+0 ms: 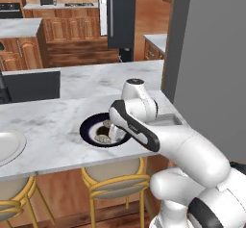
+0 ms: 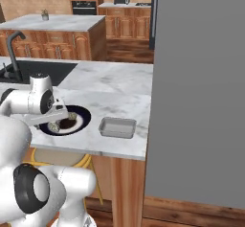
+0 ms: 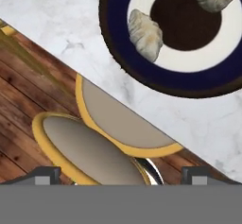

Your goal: Place two dumplings into each of the tupperware containers and then place the containers in the fridge.

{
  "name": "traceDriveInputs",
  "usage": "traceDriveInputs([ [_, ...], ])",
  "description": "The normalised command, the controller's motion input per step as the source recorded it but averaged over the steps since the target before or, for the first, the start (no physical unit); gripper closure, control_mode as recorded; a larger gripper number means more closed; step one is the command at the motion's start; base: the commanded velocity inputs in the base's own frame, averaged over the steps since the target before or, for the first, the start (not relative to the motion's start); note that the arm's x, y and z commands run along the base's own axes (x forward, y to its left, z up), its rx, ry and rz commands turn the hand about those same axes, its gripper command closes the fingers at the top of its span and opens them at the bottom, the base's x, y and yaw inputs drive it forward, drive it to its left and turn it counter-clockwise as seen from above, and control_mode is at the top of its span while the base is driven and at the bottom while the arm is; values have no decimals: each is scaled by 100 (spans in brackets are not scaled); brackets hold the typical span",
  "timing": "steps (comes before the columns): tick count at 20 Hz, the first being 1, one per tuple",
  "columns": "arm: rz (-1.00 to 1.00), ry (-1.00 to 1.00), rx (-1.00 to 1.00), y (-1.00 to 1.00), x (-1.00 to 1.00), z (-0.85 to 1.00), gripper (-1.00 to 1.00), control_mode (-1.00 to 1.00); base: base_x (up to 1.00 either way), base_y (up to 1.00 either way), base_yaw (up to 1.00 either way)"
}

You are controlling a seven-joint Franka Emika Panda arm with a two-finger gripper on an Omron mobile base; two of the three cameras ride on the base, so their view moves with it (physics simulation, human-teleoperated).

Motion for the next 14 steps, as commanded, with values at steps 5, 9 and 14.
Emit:
traceDriveInputs([
  [5,0,3,0,27,47,-13,-100,-100,0,0,0],
  [9,1,2,0,27,36,-33,-100,-100,0,0,0],
  [14,2,0,0,28,42,-55,-100,-100,0,0,0],
])
